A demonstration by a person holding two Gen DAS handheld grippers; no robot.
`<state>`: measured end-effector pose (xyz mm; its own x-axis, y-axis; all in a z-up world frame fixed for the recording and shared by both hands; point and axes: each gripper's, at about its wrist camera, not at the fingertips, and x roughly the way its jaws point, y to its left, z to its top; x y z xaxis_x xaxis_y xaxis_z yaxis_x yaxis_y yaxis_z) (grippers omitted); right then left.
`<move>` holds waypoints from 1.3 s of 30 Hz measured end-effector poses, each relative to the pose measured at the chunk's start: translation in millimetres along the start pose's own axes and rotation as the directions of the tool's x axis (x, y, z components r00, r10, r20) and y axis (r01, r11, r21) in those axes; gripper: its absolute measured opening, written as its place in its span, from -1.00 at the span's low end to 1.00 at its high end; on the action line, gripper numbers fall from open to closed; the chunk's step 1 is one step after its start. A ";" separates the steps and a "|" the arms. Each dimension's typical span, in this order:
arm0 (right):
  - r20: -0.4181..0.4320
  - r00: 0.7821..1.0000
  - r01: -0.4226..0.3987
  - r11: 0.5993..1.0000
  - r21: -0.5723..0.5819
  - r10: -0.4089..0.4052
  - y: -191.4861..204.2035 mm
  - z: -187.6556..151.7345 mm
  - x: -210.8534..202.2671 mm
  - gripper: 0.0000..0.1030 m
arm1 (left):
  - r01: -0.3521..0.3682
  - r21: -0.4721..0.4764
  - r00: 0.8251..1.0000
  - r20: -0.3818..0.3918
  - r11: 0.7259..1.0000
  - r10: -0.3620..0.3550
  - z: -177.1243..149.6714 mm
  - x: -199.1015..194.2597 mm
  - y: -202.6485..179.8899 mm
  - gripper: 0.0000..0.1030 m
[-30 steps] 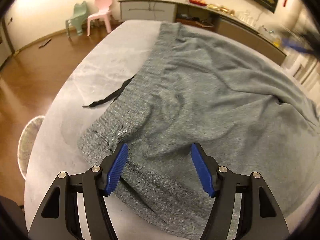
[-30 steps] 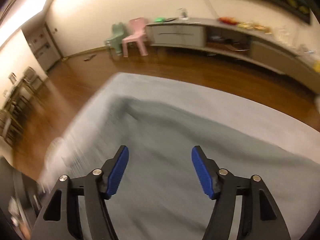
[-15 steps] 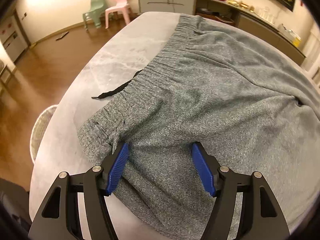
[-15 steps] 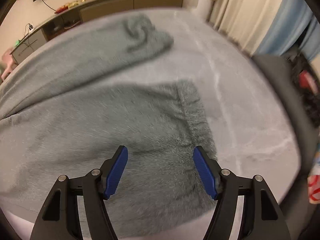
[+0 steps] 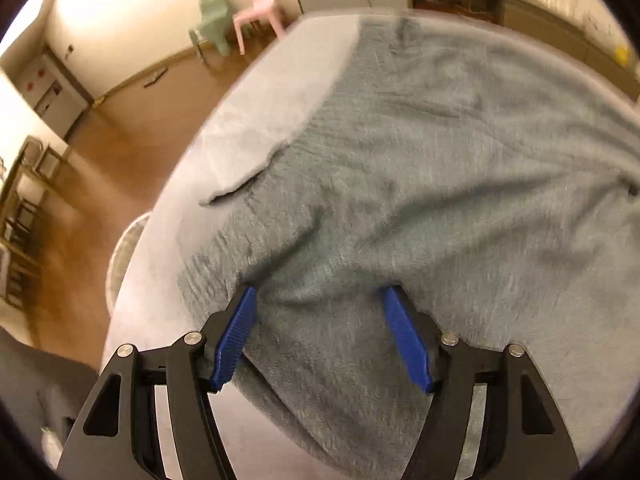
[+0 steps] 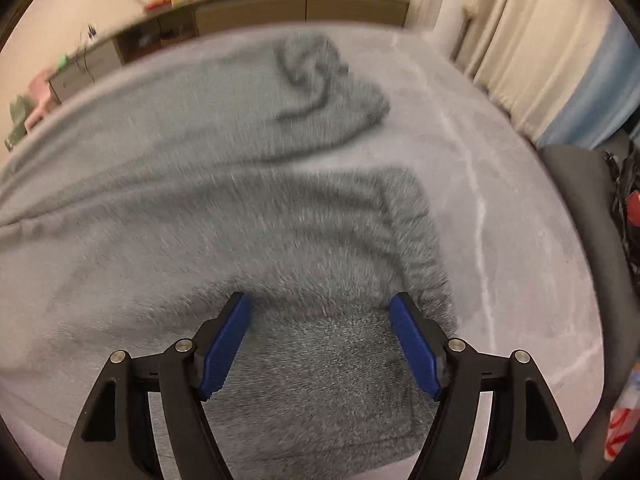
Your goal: Fold clothes
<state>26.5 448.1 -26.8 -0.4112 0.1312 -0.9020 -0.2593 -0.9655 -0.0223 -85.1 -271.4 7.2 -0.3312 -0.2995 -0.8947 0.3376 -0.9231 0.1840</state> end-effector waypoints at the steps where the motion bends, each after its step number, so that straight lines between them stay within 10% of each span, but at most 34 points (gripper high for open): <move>1: -0.012 1.000 -0.020 1.000 0.012 0.020 -3.1 1.2 1.8 0.43 | 0.026 -0.034 1.000 0.007 0.999 -0.026 2.0 -5.7 4.5 0.34; 4: 0.084 0.986 -0.149 0.988 0.039 0.146 -6.7 37.4 -20.1 0.45 | 0.118 -0.089 0.991 0.069 0.989 -0.112 11.9 -30.0 5.7 0.34; 12: 0.068 0.993 -0.106 0.991 0.086 0.101 -8.3 187.3 47.1 0.50 | 0.291 -0.082 0.956 0.058 0.953 -0.287 47.8 -35.3 -48.8 0.34; 16: 0.022 0.997 -0.080 0.996 0.048 0.079 -1.9 225.6 93.2 0.47 | 0.445 -0.159 0.894 0.014 0.882 -0.448 59.2 -20.1 -70.0 0.34; 17: 0.011 0.997 -0.079 0.997 0.027 0.079 1.0 228.8 102.5 0.02 | 0.480 -0.170 0.875 0.013 0.861 -0.485 60.5 -18.5 -77.0 0.34; 19: 0.010 0.993 -0.116 0.993 -0.012 0.116 5.1 229.0 107.6 -0.74 | 0.541 -0.181 0.836 0.016 0.821 -0.548 62.9 -17.2 -91.7 0.34; 29: 0.272 0.915 -0.255 0.950 -0.179 0.297 -17.5 101.5 -36.2 -0.77 | 0.719 -0.215 0.683 0.042 0.661 -0.730 109.5 -34.4 -179.7 0.40; 39: 0.258 0.910 -0.317 0.945 -0.075 0.325 -38.7 52.2 -40.7 -0.77 | 0.736 -0.292 0.641 0.011 0.610 -0.768 137.9 -13.4 -271.5 0.40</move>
<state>7.6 491.9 33.2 -0.6840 -0.1368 -0.7166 -0.0492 -0.9714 0.2323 -293.9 -50.0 25.4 -0.4808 0.5142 -0.7102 0.2198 -0.7135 -0.6653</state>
